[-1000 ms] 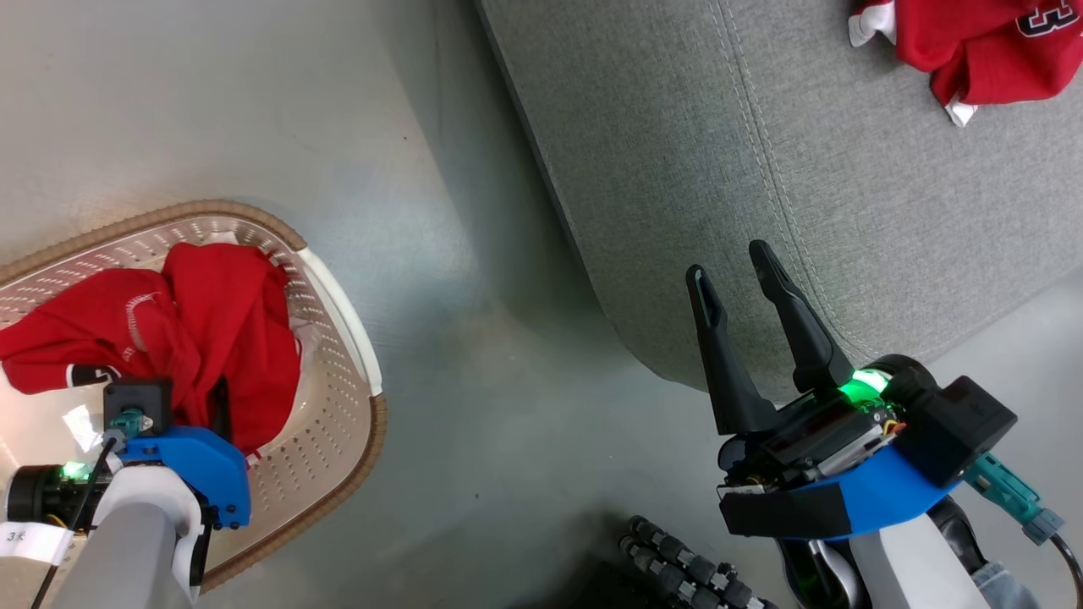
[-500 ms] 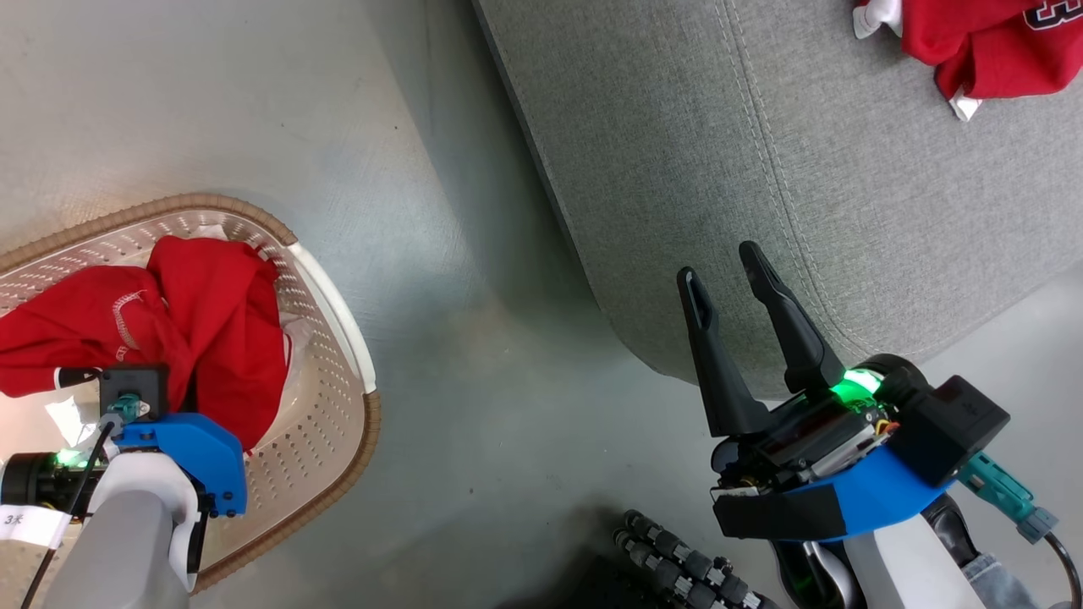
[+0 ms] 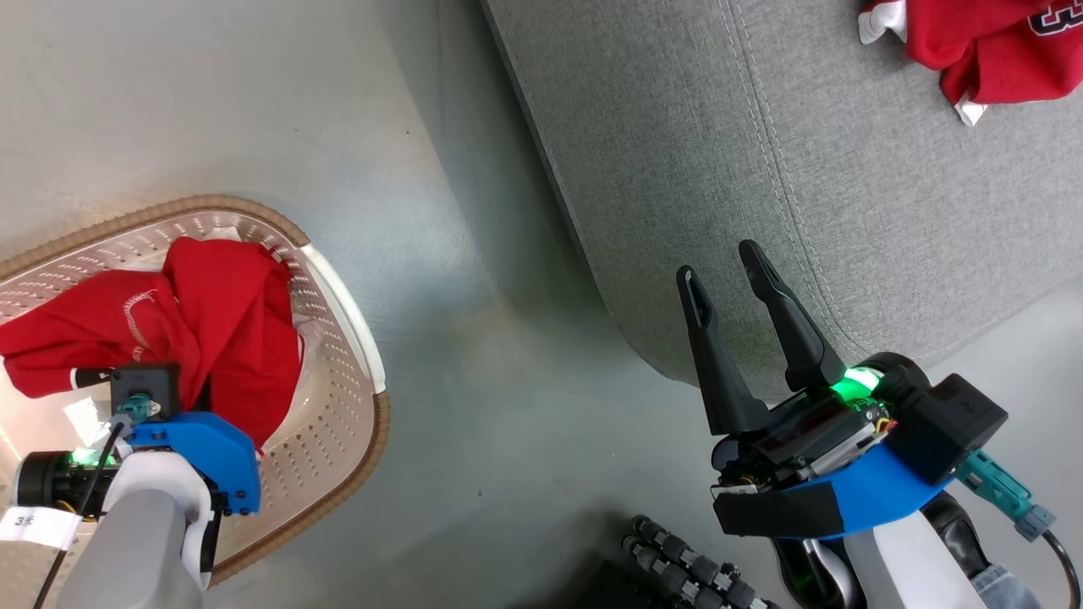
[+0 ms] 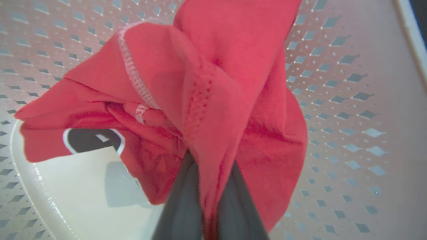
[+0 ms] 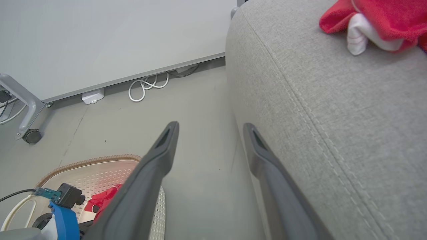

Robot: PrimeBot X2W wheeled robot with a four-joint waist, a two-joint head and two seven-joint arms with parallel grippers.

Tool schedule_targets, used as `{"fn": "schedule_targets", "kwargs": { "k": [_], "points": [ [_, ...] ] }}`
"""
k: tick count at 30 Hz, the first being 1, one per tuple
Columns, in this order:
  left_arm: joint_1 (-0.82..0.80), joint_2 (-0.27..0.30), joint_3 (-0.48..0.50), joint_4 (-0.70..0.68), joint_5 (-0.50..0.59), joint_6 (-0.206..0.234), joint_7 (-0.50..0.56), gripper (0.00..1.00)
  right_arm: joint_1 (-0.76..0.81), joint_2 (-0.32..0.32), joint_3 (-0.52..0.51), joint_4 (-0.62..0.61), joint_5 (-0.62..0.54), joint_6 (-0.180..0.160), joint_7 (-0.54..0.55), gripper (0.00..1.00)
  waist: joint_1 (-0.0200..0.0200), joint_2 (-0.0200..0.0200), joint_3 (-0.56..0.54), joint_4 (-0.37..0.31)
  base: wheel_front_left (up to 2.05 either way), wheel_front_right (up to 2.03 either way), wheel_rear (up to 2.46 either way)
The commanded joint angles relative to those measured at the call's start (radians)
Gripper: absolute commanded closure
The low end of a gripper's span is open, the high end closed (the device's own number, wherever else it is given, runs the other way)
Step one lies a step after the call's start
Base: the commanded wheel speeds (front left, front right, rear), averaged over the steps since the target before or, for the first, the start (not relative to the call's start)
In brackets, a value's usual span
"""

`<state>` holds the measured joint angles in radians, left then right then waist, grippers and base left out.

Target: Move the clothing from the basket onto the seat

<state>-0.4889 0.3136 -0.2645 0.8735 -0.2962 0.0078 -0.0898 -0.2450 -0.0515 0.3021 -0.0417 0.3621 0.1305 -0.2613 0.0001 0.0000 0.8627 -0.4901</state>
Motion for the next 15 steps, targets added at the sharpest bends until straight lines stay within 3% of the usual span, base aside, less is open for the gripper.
{"fn": "schedule_targets", "kwargs": {
  "k": [1,15],
  "points": [
    [-0.008,-0.005,-0.002,0.005,-0.006,-0.006,-0.007,1.0,-0.018,0.002,-0.005,0.004,-0.007,0.001,-0.006,0.0,-0.0001,0.0,-0.012,0.007,0.0,0.0,0.0],
    [-0.056,-0.096,-0.039,0.107,-0.028,-0.041,-0.072,1.0,0.017,0.002,-0.049,0.035,-0.096,0.001,-0.006,0.0,-0.0001,0.0,-0.138,0.098,0.0,0.0,0.0]
  ]
}}
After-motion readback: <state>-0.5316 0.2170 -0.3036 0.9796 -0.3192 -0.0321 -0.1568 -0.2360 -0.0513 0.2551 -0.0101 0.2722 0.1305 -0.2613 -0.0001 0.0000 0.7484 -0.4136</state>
